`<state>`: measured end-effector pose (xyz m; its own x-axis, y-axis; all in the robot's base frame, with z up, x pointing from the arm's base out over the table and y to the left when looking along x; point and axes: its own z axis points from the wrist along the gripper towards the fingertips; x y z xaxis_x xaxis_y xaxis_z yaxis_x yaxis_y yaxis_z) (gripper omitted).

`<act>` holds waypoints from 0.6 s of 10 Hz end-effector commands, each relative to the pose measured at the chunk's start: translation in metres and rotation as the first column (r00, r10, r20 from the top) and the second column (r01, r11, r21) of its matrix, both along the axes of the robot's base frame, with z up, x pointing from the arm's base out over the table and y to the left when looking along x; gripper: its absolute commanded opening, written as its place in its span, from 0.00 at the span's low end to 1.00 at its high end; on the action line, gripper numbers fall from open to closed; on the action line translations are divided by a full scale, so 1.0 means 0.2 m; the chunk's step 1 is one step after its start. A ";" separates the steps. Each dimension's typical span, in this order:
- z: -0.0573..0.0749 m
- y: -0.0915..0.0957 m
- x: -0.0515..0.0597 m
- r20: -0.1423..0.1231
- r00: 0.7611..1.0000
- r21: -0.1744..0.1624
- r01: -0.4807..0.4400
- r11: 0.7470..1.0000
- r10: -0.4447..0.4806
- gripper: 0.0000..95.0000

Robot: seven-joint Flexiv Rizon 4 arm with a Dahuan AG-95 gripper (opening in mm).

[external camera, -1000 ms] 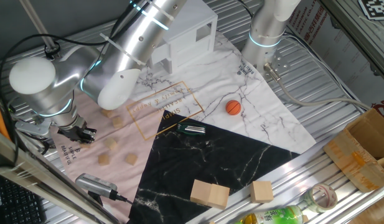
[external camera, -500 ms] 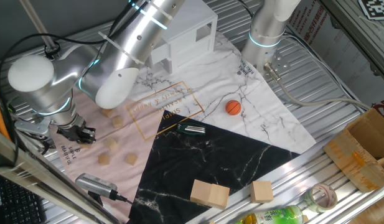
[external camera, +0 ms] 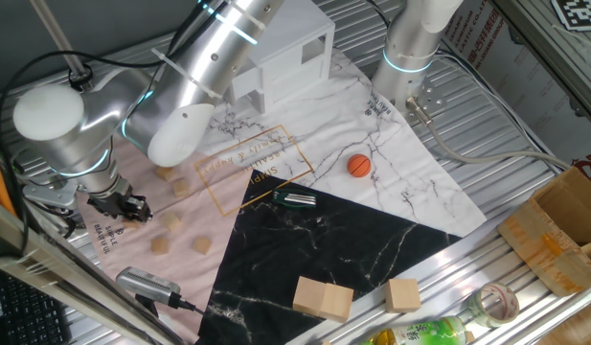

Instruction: Stack the blocks into a pyramid shape

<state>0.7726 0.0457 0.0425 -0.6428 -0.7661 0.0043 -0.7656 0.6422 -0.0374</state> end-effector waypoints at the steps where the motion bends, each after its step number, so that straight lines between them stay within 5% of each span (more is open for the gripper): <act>1: -0.01 -0.01 0.00 0.000 1.000 0.001 -0.005 1.000 0.005 0.40; 6: -0.04 -0.03 0.01 0.000 1.000 0.007 -0.011 1.000 0.011 0.40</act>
